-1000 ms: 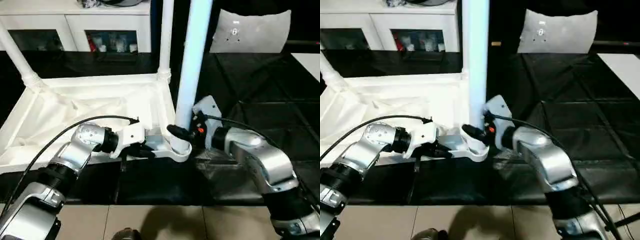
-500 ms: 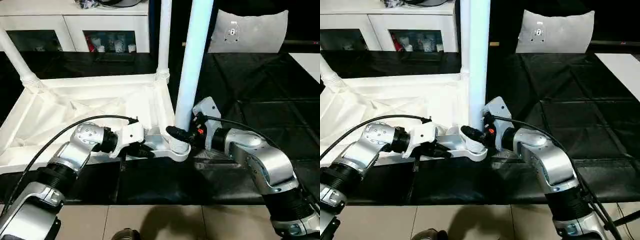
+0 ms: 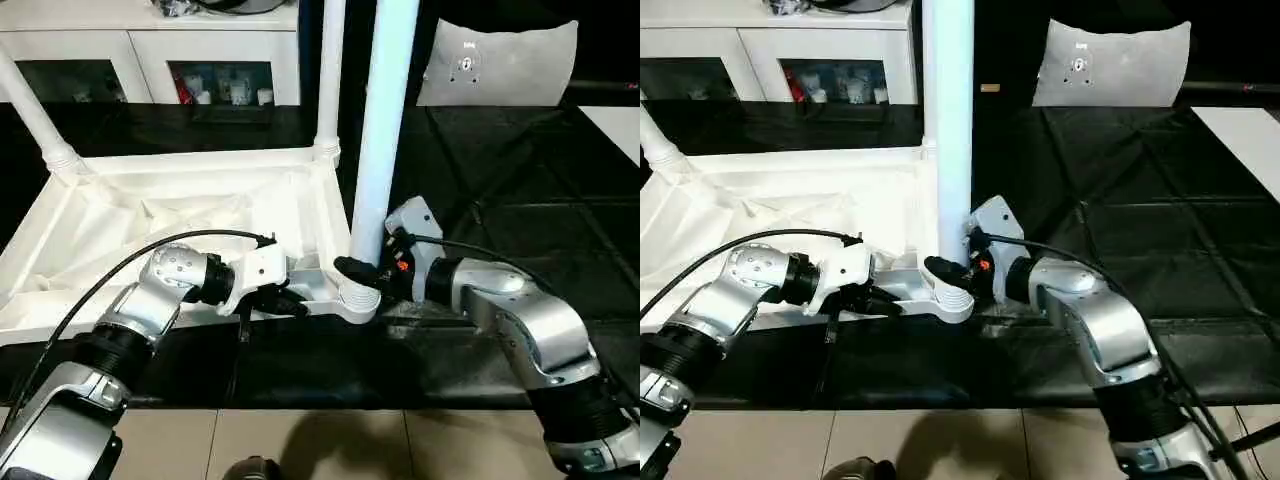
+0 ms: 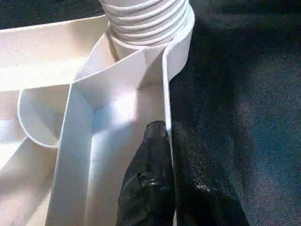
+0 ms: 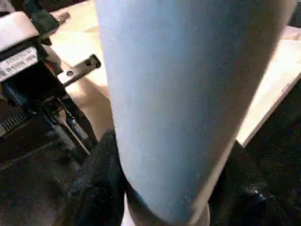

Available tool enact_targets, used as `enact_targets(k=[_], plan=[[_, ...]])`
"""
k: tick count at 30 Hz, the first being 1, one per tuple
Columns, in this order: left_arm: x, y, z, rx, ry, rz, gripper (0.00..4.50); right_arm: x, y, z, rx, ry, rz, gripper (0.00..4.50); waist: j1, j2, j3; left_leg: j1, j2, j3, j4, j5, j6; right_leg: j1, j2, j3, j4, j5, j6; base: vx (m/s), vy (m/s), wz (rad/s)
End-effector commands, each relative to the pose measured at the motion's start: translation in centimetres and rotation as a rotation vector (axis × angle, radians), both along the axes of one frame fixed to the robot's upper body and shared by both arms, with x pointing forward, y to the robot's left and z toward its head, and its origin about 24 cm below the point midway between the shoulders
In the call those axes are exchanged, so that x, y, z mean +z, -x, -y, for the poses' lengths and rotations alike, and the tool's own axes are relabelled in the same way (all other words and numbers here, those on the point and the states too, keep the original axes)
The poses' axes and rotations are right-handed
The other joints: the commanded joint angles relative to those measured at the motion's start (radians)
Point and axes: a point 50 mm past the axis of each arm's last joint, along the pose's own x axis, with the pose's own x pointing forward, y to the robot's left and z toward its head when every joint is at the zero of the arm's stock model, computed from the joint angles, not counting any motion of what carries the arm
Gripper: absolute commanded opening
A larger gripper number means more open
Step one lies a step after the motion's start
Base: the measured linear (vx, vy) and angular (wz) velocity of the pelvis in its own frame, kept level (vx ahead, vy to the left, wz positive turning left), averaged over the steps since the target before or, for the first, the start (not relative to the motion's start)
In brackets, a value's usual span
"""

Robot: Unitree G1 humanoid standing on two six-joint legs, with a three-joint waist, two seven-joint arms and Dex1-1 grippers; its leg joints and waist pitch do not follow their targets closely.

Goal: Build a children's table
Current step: Insert table leg to table base

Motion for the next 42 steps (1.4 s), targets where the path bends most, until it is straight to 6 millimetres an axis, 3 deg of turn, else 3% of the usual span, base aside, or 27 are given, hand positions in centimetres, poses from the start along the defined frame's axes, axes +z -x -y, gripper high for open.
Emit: enact_targets(k=[1, 6, 7, 13, 14, 16, 18, 19, 20, 23, 25, 29, 30, 33, 35, 36, 38, 41, 42], plan=[[1.6, -0.7, -0.1, -0.006, 0.011, 0.059, 0.0, -0.9, 0.0, 0.1, -0.016, -0.013, -0.034, 1.88, 0.003, -0.002, -0.077, 0.046, 0.061, -0.019, -0.058, -0.121, 0.014, 0.027, -0.081, 0.028, -0.062, 0.152, -0.266, 0.0, 0.0, 0.0], [1.8, -0.8, -0.1, 0.007, 0.03, 0.058, 0.0, -2.6, 0.5, 1.1, -0.071, -0.114, -0.11, 1.88, 0.004, 0.002, -0.078, 0.047, 0.062, -0.021, -0.059, -0.137, 0.012, 0.026, -0.081, 0.028, -0.063, 0.149, -0.268, 0.0, 0.0, 0.0], [1.8, -0.8, -0.2, 0.01, 0.036, 0.054, 0.0, -3.0, 0.6, 1.3, -0.094, -0.136, -0.128, 1.88, 0.006, 0.008, -0.078, 0.047, 0.062, -0.022, -0.059, -0.137, 0.01, 0.025, -0.082, 0.027, -0.061, 0.152, -0.269, 0.0, 0.0, 0.0], [1.9, -0.8, -0.2, 0.021, 0.06, 0.044, 0.0, -4.7, 1.7, 2.0, -0.153, -0.188, -0.173, 1.88, 0.008, 0.008, -0.078, 0.047, 0.062, -0.022, -0.059, -0.139, 0.014, 0.026, -0.081, 0.026, -0.061, 0.18, -0.273, 0.0, 0.0, 0.0], [2.0, -0.9, -0.3, 0.026, 0.065, 0.044, 0.0, -5.2, 2.4, 2.2, -0.146, -0.167, -0.164, 1.88, 0.007, 0.016, -0.074, 0.047, 0.061, -0.024, -0.062, -0.149, 0.01, 0.024, -0.08, 0.025, -0.062, 0.17, -0.268, 0.0, 0.0, 0.0], [2.0, -0.9, -0.3, 0.028, 0.067, 0.044, 0.0, -5.4, 2.6, 2.2, -0.139, -0.153, -0.157, 1.88, 0.006, 0.011, -0.074, 0.047, 0.062, -0.023, -0.063, -0.164, 0.004, 0.026, -0.081, 0.026, -0.065, 0.159, -0.265, 0.0, 0.0, 0.0], [2.0, -0.9, -0.3, 0.029, 0.068, 0.043, 0.0, -5.6, 2.9, 2.2, -0.124, -0.107, -0.141, 1.88, 0.005, 0.013, -0.073, 0.048, 0.061, -0.024, -0.065, -0.186, -0.004, 0.026, -0.081, 0.026, -0.067, 0.136, -0.265, 0.0, 0.0, 0.0], [2.0, -0.9, -0.3, 0.028, 0.069, 0.041, 0.0, -5.8, 3.0, 2.2, -0.103, -0.057, -0.129, 1.88, 0.006, 0.023, -0.071, 0.049, 0.061, -0.026, -0.066, -0.193, -0.01, 0.024, -0.081, 0.026, -0.067, 0.127, -0.263, 0.0, 0.0, 0.0], [2.0, -0.9, -0.3, 0.028, 0.069, 0.041, 0.0, -5.8, 3.0, 2.2, -0.103, -0.057, -0.129, 1.88, 0.003, 0.016, -0.071, 0.05, 0.061, -0.025, -0.068, -0.201, -0.017, 0.026, -0.078, 0.027, -0.069, 0.124, -0.262, 0.0, 0.0, 0.0], [2.0, -0.9, -0.1, 0.017, 0.063, 0.04, 0.0, -6.3, 2.9, 2.0, -0.035, 0.086, -0.099, 1.88, 0.003, 0.017, -0.07, 0.049, 0.06, -0.026, -0.067, -0.203, -0.018, 0.027, -0.079, 0.027, -0.069, 0.123, -0.258, 0.0, 0.0, 0.0], [2.0, -0.9, -0.1, 0.017, 0.063, 0.04, 0.0, -6.3, 2.9, 2.0, -0.035, 0.086, -0.099, 1.88, 0.002, 0.018, -0.067, 0.048, 0.06, -0.025, -0.068, -0.212, -0.017, 0.026, -0.08, 0.028, -0.071, 0.11, -0.258, 0.0, 0.0, 0.0], [2.1, -0.9, 0.1, -0.012, 0.042, 0.047, 0.0, -6.7, 2.5, 1.3, 0.081, 0.165, -0.125, 1.88, -0.007, 0.016, -0.055, 0.053, 0.061, -0.027, -0.078, -0.302, -0.041, 0.019, -0.08, 0.031, -0.083, -0.028, -0.26, 0.0, 0.0, 0.0], [2.2, -1.0, 0.2, -0.02, 0.038, 0.049, 0.0, -6.8, 2.5, 1.1, 0.114, 0.178, -0.135, 1.88, -0.011, 0.011, -0.047, 0.054, 0.063, -0.027, -0.081, -0.327, -0.048, 0.014, -0.08, 0.033, -0.086, -0.059, -0.26, 0.0, 0.0, 0.0], [2.4, -1.2, 0.4, -0.033, 0.031, 0.057, 0.0, -7.4, 2.8, 1.0, 0.166, 0.195, -0.172, 1.88, -0.016, 0.012, -0.037, 0.06, 0.062, -0.029, -0.086, -0.385, -0.061, 0.01, -0.082, 0.039, -0.094, -0.136, -0.25, 0.0, 0.0, 0.0], [2.6, -1.3, 0.5, -0.039, 0.03, 0.061, 0.0, -7.8, 3.1, 1.0, 0.172, 0.187, -0.189, 1.88, -0.019, 0.011, -0.033, 0.062, 0.063, -0.03, -0.09, -0.385, -0.063, 0.009, -0.081, 0.041, -0.096, -0.128, -0.245, 0.0, 0.0, 0.0], [2.7, -1.4, 0.6, -0.044, 0.033, 0.064, 0.0, -7.9, 3.3, 1.1, 0.174, 0.18, -0.199, 1.88, -0.019, 0.016, -0.025, 0.061, 0.063, -0.031, -0.092, -0.387, -0.062, 0.004, -0.081, 0.041, -0.097, -0.122, -0.243, 0.0, 0.0, 0.0], [2.9, -1.5, 0.8, -0.046, 0.039, 0.069, 0.0, -8.0, 3.5, 1.1, 0.176, 0.17, -0.208, 1.88, -0.02, 0.013, -0.024, 0.064, 0.062, -0.03, -0.093, -0.393, -0.056, 0.004, -0.08, 0.042, -0.1, -0.122, -0.243, 0.0, 0.0, 0.0], [3.9, -2.6, 1.5, -0.022, 0.064, 0.114, 0.0, -8.0, 4.0, 0.9, 0.17, 0.143, -0.216, 1.88, -0.02, 0.023, -0.011, 0.068, 0.064, -0.033, -0.098, -0.441, -0.067, -0.002, -0.082, 0.044, -0.105, -0.182, -0.236, 0.0, 0.0, 0.0], [3.9, -2.6, 1.5, -0.022, 0.064, 0.114, 0.0, -8.0, 4.0, 0.9, 0.17, 0.143, -0.216, 1.88, -0.021, 0.019, -0.009, 0.07, 0.062, -0.03, -0.098, -0.456, -0.067, -0.006, -0.079, 0.045, -0.112, -0.209, -0.229, 0.0, 0.0, 0.0]])
